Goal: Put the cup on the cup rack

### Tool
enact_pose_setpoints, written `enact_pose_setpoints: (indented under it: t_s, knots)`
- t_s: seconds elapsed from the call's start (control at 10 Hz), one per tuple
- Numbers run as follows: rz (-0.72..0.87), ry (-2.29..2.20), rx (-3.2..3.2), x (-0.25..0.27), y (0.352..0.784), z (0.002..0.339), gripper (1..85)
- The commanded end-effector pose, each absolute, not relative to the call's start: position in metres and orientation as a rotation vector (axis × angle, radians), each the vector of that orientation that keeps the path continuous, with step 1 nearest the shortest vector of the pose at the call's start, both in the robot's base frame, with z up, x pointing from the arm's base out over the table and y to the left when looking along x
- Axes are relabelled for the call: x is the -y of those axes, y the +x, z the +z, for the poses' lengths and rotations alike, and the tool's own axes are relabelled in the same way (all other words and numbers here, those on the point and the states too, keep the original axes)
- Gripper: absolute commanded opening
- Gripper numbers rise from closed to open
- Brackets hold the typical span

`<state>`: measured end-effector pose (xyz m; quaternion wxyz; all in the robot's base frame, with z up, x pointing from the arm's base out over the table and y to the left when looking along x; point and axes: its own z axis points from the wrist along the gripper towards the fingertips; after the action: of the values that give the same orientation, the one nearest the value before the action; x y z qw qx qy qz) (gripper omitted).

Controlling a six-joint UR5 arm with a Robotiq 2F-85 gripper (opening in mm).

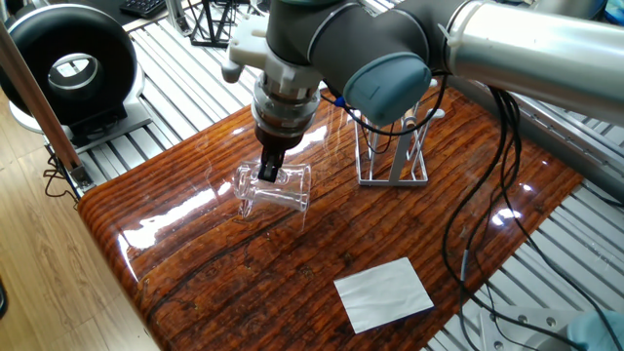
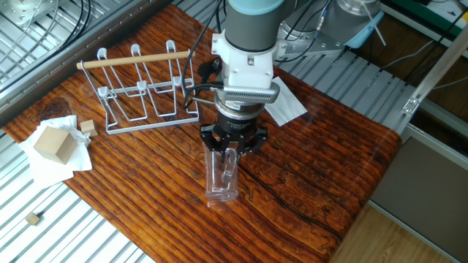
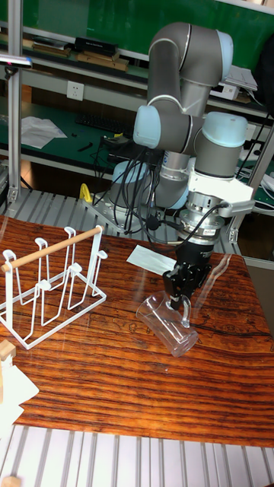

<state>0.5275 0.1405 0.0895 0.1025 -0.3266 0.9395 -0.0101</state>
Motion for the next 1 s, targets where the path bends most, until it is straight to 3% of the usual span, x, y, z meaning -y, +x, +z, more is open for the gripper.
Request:
enact_pose_setpoints:
  t_s: [0.0, 0.5, 0.6, 0.7, 0.9]
  knots:
    - [-0.015, -0.944, -2.780, -0.1449, 0.5274, 0.0922, 32.7]
    - [-0.007, -0.942, -2.778, -0.1472, 0.5267, 0.0938, 31.7]
    - [-0.014, -0.933, -2.783, -0.1458, 0.5268, 0.0937, 23.0]
    - [-0.030, -0.905, -2.806, -0.1421, 0.5246, 0.0932, 1.7]
    - [-0.016, -0.900, -2.802, -0.1445, 0.5260, 0.0931, 1.0]
